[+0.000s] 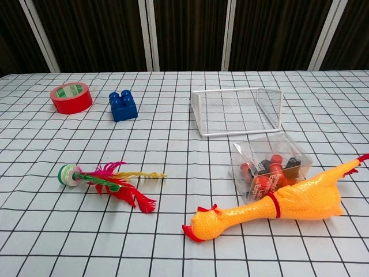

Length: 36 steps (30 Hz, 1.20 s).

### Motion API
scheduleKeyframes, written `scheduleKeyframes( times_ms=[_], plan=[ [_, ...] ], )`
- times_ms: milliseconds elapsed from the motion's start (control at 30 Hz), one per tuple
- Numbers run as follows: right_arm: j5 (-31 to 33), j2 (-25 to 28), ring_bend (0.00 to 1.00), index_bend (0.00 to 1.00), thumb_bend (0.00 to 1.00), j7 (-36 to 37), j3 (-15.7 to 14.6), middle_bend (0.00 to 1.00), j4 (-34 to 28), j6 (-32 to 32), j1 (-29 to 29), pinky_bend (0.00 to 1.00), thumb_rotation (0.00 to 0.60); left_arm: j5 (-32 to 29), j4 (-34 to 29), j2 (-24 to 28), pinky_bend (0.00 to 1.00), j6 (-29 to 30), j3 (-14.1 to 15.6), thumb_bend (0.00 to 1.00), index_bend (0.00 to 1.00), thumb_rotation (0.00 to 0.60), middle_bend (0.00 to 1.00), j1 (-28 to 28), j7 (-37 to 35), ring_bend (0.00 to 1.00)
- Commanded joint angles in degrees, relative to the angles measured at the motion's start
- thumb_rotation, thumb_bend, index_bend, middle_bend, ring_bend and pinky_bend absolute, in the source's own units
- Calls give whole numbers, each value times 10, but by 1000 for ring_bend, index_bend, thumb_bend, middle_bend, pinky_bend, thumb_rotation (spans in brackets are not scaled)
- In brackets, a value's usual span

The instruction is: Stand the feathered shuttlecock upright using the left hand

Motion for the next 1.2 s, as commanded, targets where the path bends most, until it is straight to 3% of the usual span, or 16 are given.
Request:
scheduleKeyframes(
  times_ms=[33, 400, 533, 733, 1000, 1200],
  plan=[
    [0, 0, 0, 0, 339, 0, 0, 0, 0, 0, 0, 0, 600, 0, 0, 0, 0, 0, 0, 177, 0, 600, 0, 0, 0, 0],
    [-1, -1, 0, 0, 339, -3, 0, 0, 0, 0, 0, 0, 600, 14, -4, -1, 0, -8, 2, 177, 29, 600, 0, -9, 6, 0],
    [0, -2, 0, 0, 339, -1, 1, 0, -1, 0, 1, 0, 600, 25, -22, -4, 0, -26, -5, 202, 106, 600, 0, -27, 36, 0],
    [-1, -1, 0, 0, 339, 2, 0, 0, -1, 0, 1, 0, 600, 21, -55, -32, 0, -95, -20, 332, 266, 600, 0, -72, 129, 0],
    [-3, 0, 0, 0, 339, 7, 0, 0, -1, 3, 0, 0, 600, 0, -77, -136, 0, -187, -38, 383, 395, 600, 0, -128, 253, 0],
    [-4, 1, 0, 0, 339, 10, -1, 0, -1, 3, 0, 0, 600, -47, -53, -235, 0, -230, -54, 394, 440, 600, 7, -156, 329, 0]
  ],
)
